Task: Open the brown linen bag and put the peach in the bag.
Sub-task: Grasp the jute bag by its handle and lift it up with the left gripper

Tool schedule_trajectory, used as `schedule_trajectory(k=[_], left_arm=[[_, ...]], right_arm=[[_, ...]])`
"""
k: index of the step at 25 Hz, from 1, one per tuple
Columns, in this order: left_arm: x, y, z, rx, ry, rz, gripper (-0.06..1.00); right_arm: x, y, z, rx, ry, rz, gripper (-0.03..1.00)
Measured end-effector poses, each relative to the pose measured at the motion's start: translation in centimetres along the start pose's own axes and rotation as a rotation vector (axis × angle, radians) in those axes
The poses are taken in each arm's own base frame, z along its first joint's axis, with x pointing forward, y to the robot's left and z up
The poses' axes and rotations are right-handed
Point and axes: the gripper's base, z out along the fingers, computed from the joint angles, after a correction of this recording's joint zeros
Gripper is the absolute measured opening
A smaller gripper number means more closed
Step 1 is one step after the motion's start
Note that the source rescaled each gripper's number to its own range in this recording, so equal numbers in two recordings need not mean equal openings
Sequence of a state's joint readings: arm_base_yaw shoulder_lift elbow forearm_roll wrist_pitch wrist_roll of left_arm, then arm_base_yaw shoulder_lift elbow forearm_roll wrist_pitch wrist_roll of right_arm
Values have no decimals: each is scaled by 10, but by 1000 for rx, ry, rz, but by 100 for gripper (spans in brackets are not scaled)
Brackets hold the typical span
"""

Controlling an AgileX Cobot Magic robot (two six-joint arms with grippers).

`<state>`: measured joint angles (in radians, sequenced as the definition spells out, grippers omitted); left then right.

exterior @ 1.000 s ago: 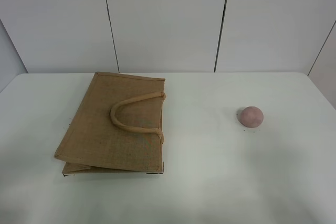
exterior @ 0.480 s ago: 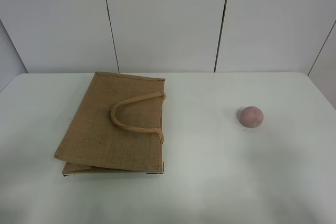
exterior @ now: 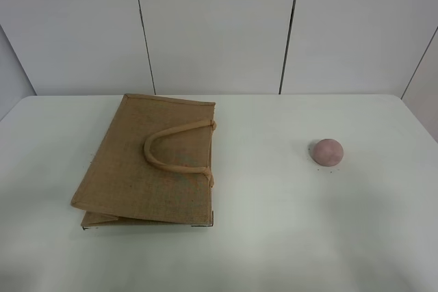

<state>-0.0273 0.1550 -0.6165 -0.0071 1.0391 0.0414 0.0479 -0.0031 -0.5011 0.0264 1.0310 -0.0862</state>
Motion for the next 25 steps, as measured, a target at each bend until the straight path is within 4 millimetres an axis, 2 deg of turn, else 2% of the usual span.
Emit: schedule_trajectory(k=[2, 5, 7, 9, 12, 14, 19, 22, 25], left_arm=[[-26, 1, 2, 1, 36, -2, 82], [-67, 2, 14, 3, 118, -3, 82], [-95, 4, 31, 6, 177, 15, 86], [-121, 5, 50, 10, 217, 40, 93], [-151, 8, 90, 20, 308, 75, 98], [-166, 9, 125, 27, 391, 80, 99], [-190, 11, 202, 57, 565, 39, 100], [-192, 9, 251, 92, 656, -20, 100], [-189, 6, 290, 117, 717, -51, 100]], right_arm=[[0, 0, 0, 0, 0, 0, 100], [0, 0, 0, 0, 0, 0, 100], [0, 0, 0, 0, 0, 0, 100], [0, 0, 0, 0, 0, 0, 100], [0, 0, 0, 0, 0, 0, 100], [0, 0, 0, 0, 0, 0, 100], [0, 0, 0, 0, 0, 0, 100], [0, 0, 0, 0, 0, 0, 100], [0, 0, 0, 0, 0, 0, 100]])
